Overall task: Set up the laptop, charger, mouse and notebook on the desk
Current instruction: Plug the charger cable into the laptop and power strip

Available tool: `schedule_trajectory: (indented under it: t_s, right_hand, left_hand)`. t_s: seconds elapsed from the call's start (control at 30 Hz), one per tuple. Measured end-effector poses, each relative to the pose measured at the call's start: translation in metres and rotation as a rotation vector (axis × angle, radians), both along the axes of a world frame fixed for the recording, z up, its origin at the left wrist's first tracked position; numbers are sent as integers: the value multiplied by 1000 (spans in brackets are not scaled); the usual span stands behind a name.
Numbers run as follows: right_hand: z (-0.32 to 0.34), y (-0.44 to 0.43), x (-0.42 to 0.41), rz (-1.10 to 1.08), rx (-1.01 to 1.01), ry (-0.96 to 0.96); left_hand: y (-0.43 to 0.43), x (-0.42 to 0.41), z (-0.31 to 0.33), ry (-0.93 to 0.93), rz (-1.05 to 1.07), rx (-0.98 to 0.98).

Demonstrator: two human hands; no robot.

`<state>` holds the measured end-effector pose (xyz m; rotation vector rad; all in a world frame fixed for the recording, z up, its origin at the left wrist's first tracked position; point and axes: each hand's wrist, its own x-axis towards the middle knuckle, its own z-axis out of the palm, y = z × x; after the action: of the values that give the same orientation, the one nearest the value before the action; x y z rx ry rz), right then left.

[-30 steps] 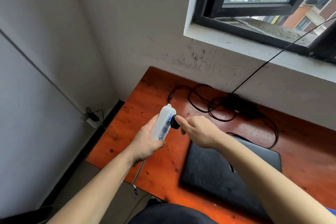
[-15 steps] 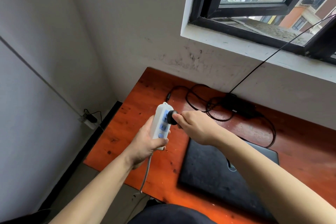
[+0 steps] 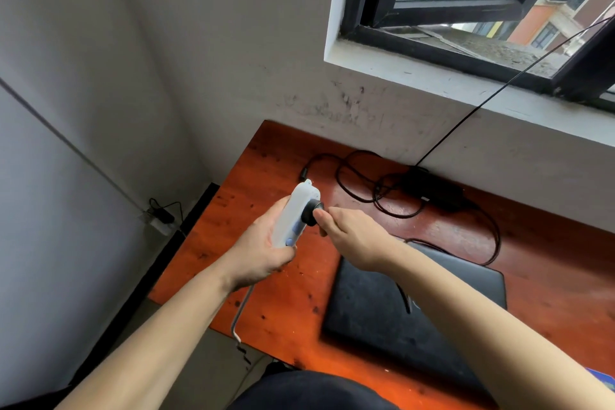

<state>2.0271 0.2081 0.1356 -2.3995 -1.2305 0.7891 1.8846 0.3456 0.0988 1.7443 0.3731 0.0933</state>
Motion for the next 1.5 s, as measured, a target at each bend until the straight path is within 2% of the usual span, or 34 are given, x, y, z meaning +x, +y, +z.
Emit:
schedule_trajectory:
  t_s: [0.1, 0.2, 0.27, 0.33, 0.43, 0.5, 0.6, 0.67, 0.8, 0.87, 0.97, 1.07, 1.13, 1.23, 1.3, 1.33, 1.4, 1.5]
  right_hand:
    - [2, 4, 2, 37, 2, -82]
    - [7, 11, 9, 82, 110, -150]
    - [4, 11, 13, 28, 201, -101]
    - [-4, 9, 13, -41, 279, 26]
    - [-14, 4, 9, -97, 292, 153]
    - [-14, 2, 10, -96, 301, 139]
    - [-10, 6, 17, -60, 332, 40]
    - [-15, 7, 23, -58, 299, 43]
    - [-50, 4, 34, -122, 176, 0]
    - [-76, -7, 39, -128, 128, -127]
    - [-108, -30, 52, -129, -51, -386]
    - [-123, -40, 61, -235, -251, -459]
    - [-128, -37, 65, -176, -463, -507]
    - [-124, -27, 69, -22, -793, -464]
    - [-124, -18, 79, 21, -901, -312]
    - [-122, -12, 85, -11, -893, -194]
    - [-124, 2, 95, -160, -733, -44]
    - [-137, 28, 101, -384, -345, -82]
  left_hand:
    - [-8, 0, -1, -9, 29, -120]
    - [-9, 3, 2, -37, 59, -226]
    - [-5, 7, 7, -69, 67, -232]
    - [2, 11, 10, -54, 39, -154]
    - [8, 13, 9, 2, -11, -49]
    - [7, 12, 8, 0, -21, -106]
    - [4, 12, 2, -42, 9, -298]
    - [1, 15, -4, -24, 54, -313]
    - [-6, 32, -25, 61, 215, -177]
    - [-6, 39, -40, 117, 340, -84]
    - [1, 46, -62, 272, 539, 74]
    - [1, 46, -81, 375, 511, 135]
    - [-2, 46, -92, 391, 459, 196]
    - [0, 47, -105, 402, 496, 251]
    - [5, 49, -112, 431, 567, 263]
    - [8, 50, -115, 441, 599, 261]
    - [14, 53, -121, 446, 645, 244]
    - [21, 56, -132, 425, 686, 230]
